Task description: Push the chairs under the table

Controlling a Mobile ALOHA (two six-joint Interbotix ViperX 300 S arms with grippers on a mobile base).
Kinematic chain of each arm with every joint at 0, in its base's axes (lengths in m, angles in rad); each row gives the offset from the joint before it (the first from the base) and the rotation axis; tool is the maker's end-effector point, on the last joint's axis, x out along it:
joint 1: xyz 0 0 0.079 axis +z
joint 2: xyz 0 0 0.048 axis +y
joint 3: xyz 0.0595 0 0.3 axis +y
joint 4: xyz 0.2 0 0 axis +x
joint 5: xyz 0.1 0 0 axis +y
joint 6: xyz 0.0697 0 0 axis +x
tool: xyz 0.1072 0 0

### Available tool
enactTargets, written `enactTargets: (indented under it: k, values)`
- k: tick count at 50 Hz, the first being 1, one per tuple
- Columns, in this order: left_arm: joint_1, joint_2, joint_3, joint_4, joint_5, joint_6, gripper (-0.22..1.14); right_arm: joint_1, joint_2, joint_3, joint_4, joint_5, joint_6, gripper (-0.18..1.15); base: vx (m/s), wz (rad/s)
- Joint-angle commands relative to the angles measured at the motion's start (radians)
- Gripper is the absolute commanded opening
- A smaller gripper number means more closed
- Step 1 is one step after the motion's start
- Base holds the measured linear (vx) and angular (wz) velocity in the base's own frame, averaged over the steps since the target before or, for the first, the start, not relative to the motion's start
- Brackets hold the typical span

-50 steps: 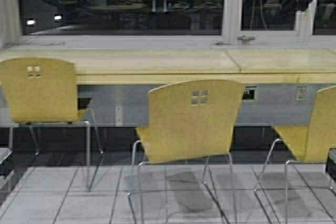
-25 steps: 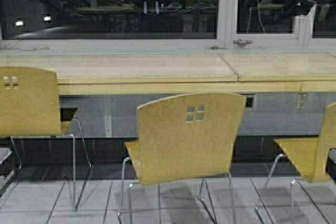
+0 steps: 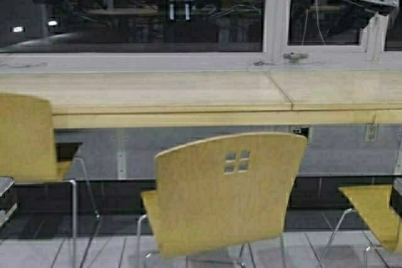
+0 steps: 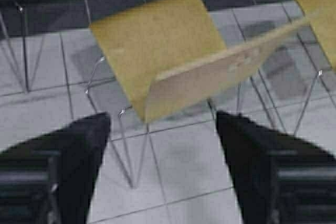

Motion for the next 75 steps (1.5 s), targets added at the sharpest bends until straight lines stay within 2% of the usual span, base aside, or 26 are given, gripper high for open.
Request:
enactTargets:
  k: [1,6,11,21,29,40,46,52,55,60,75]
  values:
    - [-0.003,-0.021,-0.011,-0.021,-0.005,-0.003,0.94,0.002,-0.015,-0.017,0.002,-0.002,0.0,0.98,0.34,-0.1]
    - [-0.003,0.0,-0.011,-0.028,-0.005,-0.015,0.94,0.002,-0.018,-0.015,0.005,-0.003,0.006,0.98,0.33,-0.02]
    - [-0.015,0.005,-0.008,-0.092,-0.002,-0.061,0.94,0.002,-0.017,-0.003,0.049,-0.008,0.043,0.98,0.31,0.05]
    - [-0.092,0.057,0.044,-0.321,-0.104,-0.184,0.94,-0.008,0.003,-0.005,0.086,-0.002,0.13,0.98,0.28,0.12]
    - [-0.179,0.149,0.091,-0.517,-0.209,-0.256,0.94,-0.028,0.084,0.0,0.239,0.015,0.311,0.98,0.21,0.05]
    - [-0.379,0.314,0.112,-0.808,-0.282,-0.368,0.94,-0.009,0.207,0.029,0.333,0.017,0.44,0.98,0.15,-0.01]
    - [-0.486,0.433,0.1,-0.959,-0.353,-0.425,0.94,0.034,0.279,0.046,0.463,-0.034,0.5,0.98,0.11,-0.08]
    - [-0.554,0.551,0.069,-1.089,-0.393,-0.497,0.94,0.071,0.379,0.038,0.551,-0.156,0.511,0.98,0.08,-0.07]
    - [-0.572,0.611,0.048,-1.126,-0.407,-0.534,0.94,0.086,0.43,0.026,0.584,-0.204,0.523,0.98,0.05,-0.05]
    - [-0.578,0.689,0.0,-1.134,-0.426,-0.583,0.94,0.103,0.522,-0.018,0.634,-0.252,0.529,0.98,0.03,-0.08]
    - [-0.551,0.894,-0.133,-1.15,-0.523,-0.746,0.94,0.112,0.756,-0.21,0.64,-0.273,0.502,0.98,0.01,-0.02]
